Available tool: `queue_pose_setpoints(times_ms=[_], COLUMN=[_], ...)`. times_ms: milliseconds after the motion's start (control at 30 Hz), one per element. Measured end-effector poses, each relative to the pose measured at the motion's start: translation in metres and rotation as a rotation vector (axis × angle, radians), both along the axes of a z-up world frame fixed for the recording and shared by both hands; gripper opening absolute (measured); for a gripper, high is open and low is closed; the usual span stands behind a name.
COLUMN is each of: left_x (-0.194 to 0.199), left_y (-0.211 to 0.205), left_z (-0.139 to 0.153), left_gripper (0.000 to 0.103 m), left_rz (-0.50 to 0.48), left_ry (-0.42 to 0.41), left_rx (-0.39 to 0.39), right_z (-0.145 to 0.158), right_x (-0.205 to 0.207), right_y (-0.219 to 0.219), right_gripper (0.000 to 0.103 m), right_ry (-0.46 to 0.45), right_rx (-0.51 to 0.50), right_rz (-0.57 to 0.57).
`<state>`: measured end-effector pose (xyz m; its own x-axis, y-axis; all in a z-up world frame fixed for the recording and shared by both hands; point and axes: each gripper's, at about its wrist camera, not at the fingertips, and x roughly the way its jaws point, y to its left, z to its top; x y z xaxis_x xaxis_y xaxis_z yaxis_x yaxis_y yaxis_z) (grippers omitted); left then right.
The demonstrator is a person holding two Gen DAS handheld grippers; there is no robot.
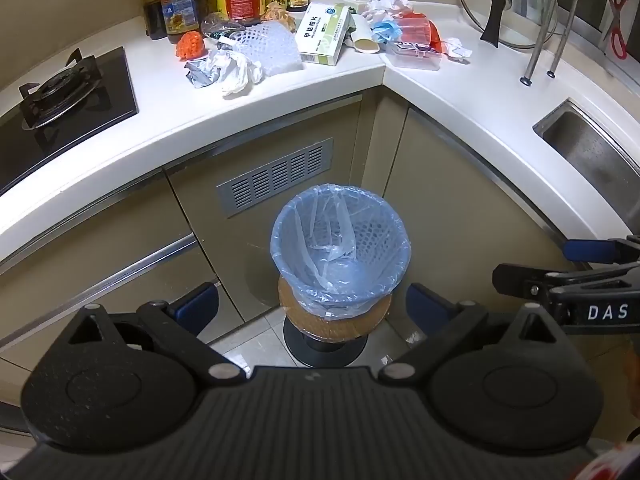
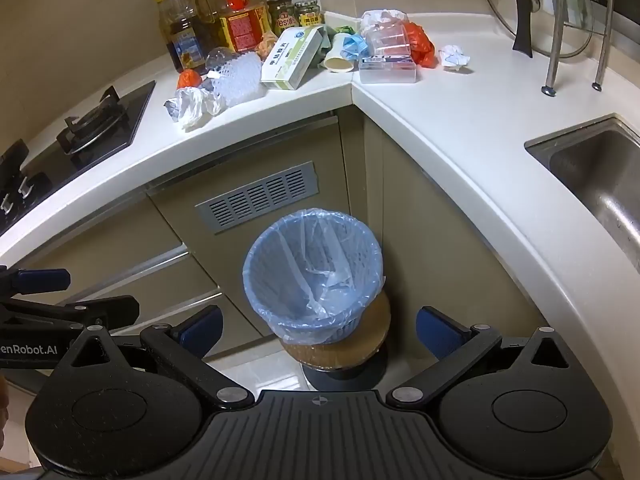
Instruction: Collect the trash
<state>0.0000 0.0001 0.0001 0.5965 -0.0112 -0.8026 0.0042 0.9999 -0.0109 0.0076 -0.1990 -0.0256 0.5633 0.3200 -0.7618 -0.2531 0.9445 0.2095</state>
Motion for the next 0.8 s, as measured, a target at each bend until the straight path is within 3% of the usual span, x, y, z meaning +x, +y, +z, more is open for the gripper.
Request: queue_pose_setpoints(times_ms=[800], left_x=[0.0014], left_y=[-0.0013], left_z=[-0.0015], left_gripper=[0.100], left_rz=[-0.007], left_ry=[-0.002], left_rx=[-0.001], right_z=[0.0015], right_x=[0.0052], right_y=[-0.0039], right_gripper=[0.103], right_ry=[-0.002], right_rx=[0.003], right_rz=[0.001])
